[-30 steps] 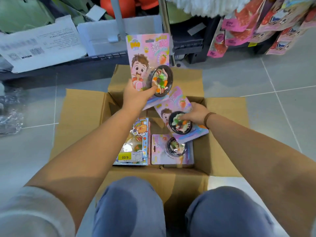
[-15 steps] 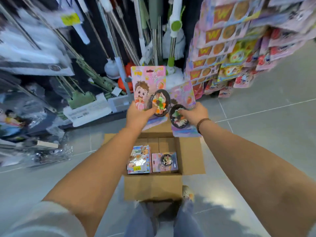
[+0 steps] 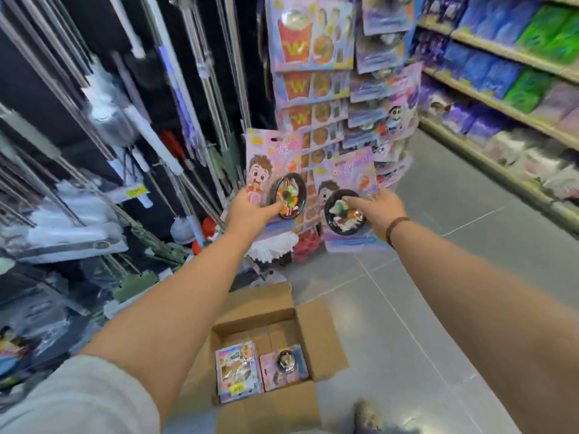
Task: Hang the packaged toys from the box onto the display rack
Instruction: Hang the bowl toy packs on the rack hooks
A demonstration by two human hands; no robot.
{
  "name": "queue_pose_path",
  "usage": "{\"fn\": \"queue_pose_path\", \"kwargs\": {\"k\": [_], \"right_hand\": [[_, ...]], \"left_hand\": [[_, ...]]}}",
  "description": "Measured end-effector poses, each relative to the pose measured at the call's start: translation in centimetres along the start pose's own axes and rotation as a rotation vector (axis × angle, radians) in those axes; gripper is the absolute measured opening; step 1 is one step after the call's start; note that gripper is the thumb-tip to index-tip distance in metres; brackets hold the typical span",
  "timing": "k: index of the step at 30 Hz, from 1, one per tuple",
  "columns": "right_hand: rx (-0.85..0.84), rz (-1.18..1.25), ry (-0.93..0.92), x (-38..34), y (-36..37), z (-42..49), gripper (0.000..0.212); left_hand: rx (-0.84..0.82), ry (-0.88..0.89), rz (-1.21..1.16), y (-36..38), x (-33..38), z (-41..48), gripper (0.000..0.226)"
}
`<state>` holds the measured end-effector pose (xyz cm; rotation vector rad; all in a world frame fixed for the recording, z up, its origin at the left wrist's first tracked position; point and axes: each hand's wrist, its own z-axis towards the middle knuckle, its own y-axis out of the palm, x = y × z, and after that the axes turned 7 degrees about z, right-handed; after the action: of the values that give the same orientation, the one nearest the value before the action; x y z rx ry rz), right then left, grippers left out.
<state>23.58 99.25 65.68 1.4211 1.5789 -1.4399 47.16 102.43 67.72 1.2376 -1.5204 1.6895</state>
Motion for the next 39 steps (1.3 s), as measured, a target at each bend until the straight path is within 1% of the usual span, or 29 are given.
{"fn": "queue_pose_path", "kwargs": {"k": [1,2,4,6,8,10,13,16,18,20,23,25,27,28,30,32,36,39], "right_hand": [[0.007,0.023,-0.025,-0.5,-2.2,0.6,0.087],[0.009,0.035,-0.048,-0.9,-3.8,1.1,0.089],[-0.025,0.071,-0.092,-1.9,-6.7,2.3,0.101],[-0.053,0.103,-0.128,-3.1,-9.4,3.2,0.104],[-0.053,0.139,-0.153,-4.6,-12.1,4.0,0.099],[-0.043,0.109,-0.186,-5.8,-14.4,5.5,0.092],[-0.033,0.067,-0.257,-7.6,-17.5,7.6,0.085],[-0.028,0.115,-0.298,-9.9,-19.9,9.7,0.083],[-0.028,0.147,-0.322,-10.9,-20.4,10.7,0.082],[-0.028,0.164,-0.341,-12.0,-20.8,11.9,0.079],[-0.022,0.157,-0.376,-13.8,-20.6,14.1,0.064],[-0.037,0.18,-0.415,-15.5,-20.3,16.1,0.048],[-0.052,0.207,-0.452,-17.7,-19.7,18.3,0.042],[-0.053,0.218,-0.467,-18.8,-19.4,19.2,0.045],[-0.043,0.225,-0.495,-21.4,-18.7,21.3,0.059],[-0.053,0.237,-0.534,-23.8,-18.1,22.8,0.07],[-0.049,0.353,-0.573,-28.2,-17.6,25.9,0.077],[-0.051,0.436,-0.58,-30.6,-17.7,27.9,0.079]], "left_hand": [[0.006,0.02,-0.001,1.0,1.4,-0.2,0.052],[0.014,0.033,0.007,1.8,2.5,-0.4,0.052],[0.035,0.07,0.002,3.3,5.2,-0.8,0.047],[0.061,0.117,-0.008,5.0,8.2,-1.2,0.046],[0.088,0.158,-0.042,6.9,11.2,-1.2,0.05],[0.127,0.175,-0.079,8.7,13.8,-1.0,0.053],[0.167,0.156,-0.117,10.7,16.4,-0.2,0.057],[0.198,0.155,-0.149,12.0,18.9,1.1,0.058],[0.231,0.126,-0.152,12.1,20.0,1.8,0.068],[0.254,0.135,-0.178,12.2,21.3,3.3,0.075],[0.277,0.181,-0.211,11.9,23.3,5.6,0.078],[0.305,0.236,-0.19,11.8,24.8,7.7,0.067],[0.32,0.304,-0.203,11.7,26.5,10.1,0.056],[0.321,0.325,-0.212,11.6,27.3,11.1,0.057],[0.329,0.361,-0.219,11.4,29.3,13.7,0.061],[0.342,0.403,-0.231,11.1,31.1,15.6,0.055],[0.416,0.486,-0.239,10.4,34.2,20.0,0.036],[0.477,0.515,-0.299,9.7,35.8,22.7,0.033]]}}
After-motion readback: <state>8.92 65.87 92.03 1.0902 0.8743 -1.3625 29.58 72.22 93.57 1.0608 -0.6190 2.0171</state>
